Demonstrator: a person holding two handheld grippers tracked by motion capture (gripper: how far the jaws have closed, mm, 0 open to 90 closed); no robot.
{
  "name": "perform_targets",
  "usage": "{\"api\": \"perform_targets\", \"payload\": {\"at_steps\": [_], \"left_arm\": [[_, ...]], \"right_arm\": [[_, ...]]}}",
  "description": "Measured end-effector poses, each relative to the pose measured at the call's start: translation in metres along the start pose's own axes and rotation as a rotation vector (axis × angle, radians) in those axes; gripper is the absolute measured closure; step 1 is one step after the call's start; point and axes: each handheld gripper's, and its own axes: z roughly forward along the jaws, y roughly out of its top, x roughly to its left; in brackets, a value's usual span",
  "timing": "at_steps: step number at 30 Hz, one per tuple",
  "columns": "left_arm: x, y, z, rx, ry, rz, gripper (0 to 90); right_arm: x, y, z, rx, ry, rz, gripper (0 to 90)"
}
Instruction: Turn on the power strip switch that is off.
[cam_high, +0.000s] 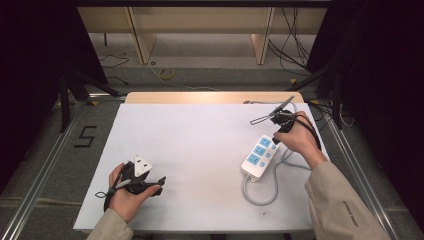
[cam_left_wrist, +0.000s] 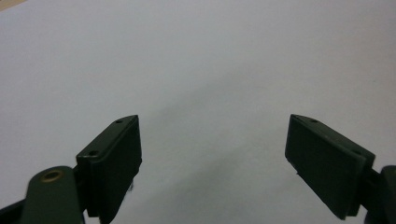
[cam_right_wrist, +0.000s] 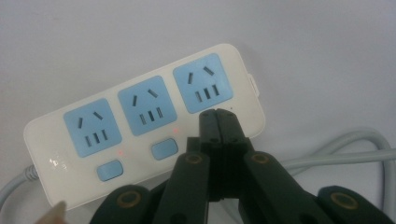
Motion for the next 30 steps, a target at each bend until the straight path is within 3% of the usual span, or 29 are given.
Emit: {"api": "perform_targets", "payload": {"at_steps": [30], "left_arm": [[-0.001, 0.000, 0.000, 0.002, 0.001, 0.001, 18.6]], "right_arm": [[-0.006, 0.006, 0.013, 0.015, 0.017, 0.022, 90.0]]}}
